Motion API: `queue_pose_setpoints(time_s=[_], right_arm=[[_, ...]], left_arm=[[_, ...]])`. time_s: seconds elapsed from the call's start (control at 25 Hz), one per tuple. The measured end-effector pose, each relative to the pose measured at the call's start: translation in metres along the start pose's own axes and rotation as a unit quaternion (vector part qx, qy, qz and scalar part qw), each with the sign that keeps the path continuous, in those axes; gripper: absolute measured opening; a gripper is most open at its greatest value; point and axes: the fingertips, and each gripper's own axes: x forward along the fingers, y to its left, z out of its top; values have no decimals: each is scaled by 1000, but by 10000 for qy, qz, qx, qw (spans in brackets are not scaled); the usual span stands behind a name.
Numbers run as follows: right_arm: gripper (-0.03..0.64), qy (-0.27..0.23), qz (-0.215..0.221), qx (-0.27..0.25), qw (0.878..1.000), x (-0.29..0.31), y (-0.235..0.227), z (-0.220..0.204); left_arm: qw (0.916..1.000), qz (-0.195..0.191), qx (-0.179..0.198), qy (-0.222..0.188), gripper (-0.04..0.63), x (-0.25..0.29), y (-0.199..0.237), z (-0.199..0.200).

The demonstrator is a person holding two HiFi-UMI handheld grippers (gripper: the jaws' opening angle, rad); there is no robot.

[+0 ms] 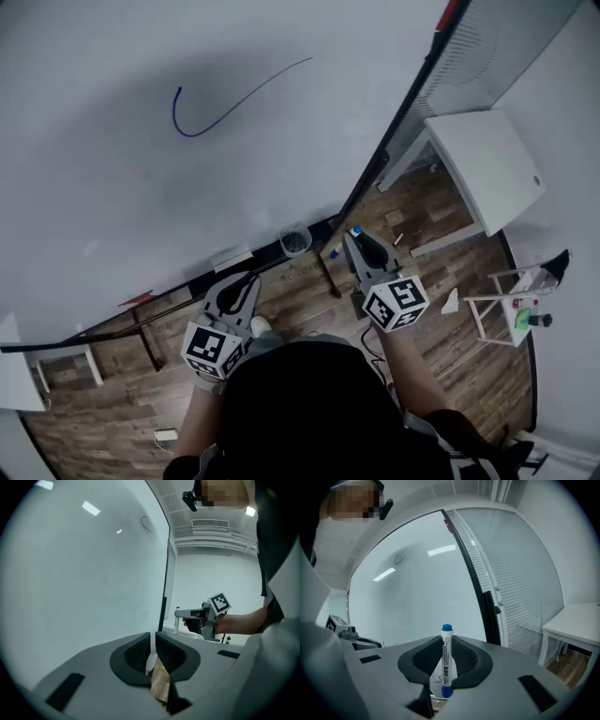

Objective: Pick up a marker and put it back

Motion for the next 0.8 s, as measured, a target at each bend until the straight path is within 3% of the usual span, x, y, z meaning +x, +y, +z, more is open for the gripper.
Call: queue_pose_setpoints(time_s=[0.32, 0.6, 0.8], right_arm=[[87, 106, 691, -142, 9975, 63, 40, -4], [87, 447, 974, -372, 9935, 101, 59, -33], [87, 671, 1060, -494, 9909, 112, 66, -55]], left_arm=[[9973, 709, -170, -19, 49, -40, 34, -8], [9923, 1201, -290, 19, 49, -67, 53, -17], [9906, 1345, -223, 73, 49, -79, 58, -21]])
